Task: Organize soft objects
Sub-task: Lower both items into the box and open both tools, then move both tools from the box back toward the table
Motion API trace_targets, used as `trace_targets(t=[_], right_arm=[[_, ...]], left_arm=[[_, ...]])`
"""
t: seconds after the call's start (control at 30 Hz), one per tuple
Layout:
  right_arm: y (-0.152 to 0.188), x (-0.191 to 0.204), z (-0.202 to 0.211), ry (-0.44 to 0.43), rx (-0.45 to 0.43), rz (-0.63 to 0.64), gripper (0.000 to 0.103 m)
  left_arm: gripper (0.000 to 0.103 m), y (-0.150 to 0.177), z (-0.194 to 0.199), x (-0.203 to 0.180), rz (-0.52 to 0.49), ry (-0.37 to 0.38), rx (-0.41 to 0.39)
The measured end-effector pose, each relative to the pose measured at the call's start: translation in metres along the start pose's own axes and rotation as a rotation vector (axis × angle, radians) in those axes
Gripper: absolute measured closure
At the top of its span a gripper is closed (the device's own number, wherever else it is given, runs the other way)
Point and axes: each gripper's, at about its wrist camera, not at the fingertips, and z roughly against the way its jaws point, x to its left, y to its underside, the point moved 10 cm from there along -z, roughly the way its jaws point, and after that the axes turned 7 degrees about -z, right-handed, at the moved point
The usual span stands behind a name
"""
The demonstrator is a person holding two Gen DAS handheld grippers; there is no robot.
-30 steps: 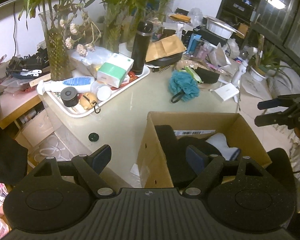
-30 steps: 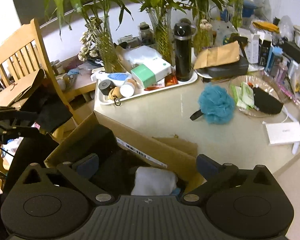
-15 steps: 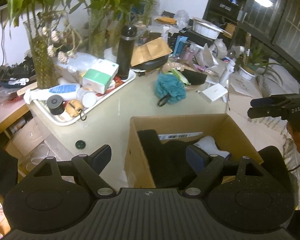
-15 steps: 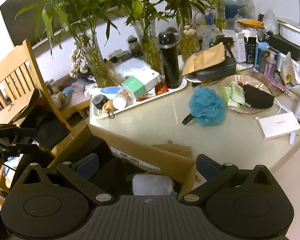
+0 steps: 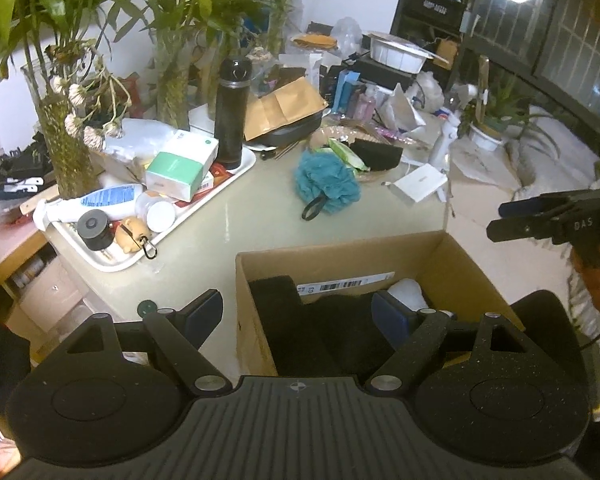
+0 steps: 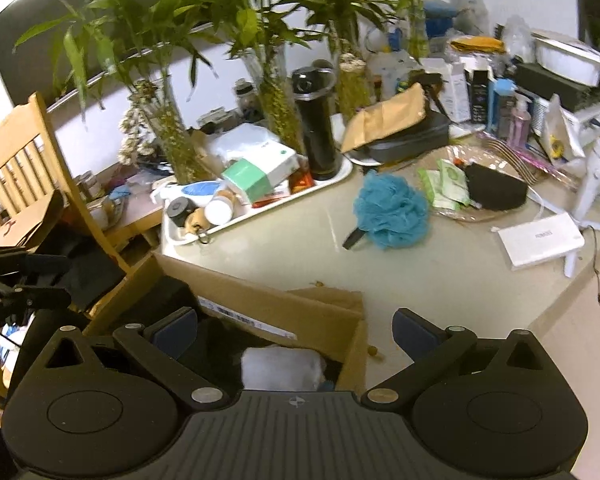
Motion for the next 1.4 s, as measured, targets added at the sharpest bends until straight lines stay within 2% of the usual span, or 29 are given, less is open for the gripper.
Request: trace_targets(t=[0.2,0.37,0.47,0.87,1.1,1.4], right_arm=[[0.004,-0.009,0.001,0.019,-0.011,-0.005,0.000],[0.007,-0.013,0.000,0.050,-0.014,-0.003,0.000],[0.008,-0.015,-0.002,0.086,-0.020,0.019,0.000],[-0.020,-0.023,-0.013,0.092,-0.050,-0.005,0.000],[-0.025,-0.026,-0.020,0.085,-0.064,-0.013,0.000],[-0.028,-0.042,-0.034,0.115,-0.060,-0.007,0.000]], left_arm=[[0.021,-0.002,-0.010,-0.007,-0.009,0.010,0.013],[0.021,-0.008,-0.016,-0.007,-0.042,-0.041,0.015],[0.021,-0.014,-0.018,-0.008,-0.043,-0.030,0.002],[0.021,-0.044,-0.035,-0.014,-0.098,-0.012,-0.037],[0.021,-0.054,-0.040,-0.016,-0.124,0.034,-0.083],[0.022,-0.057,-0.054,-0.003,-0.161,0.040,-0.081]])
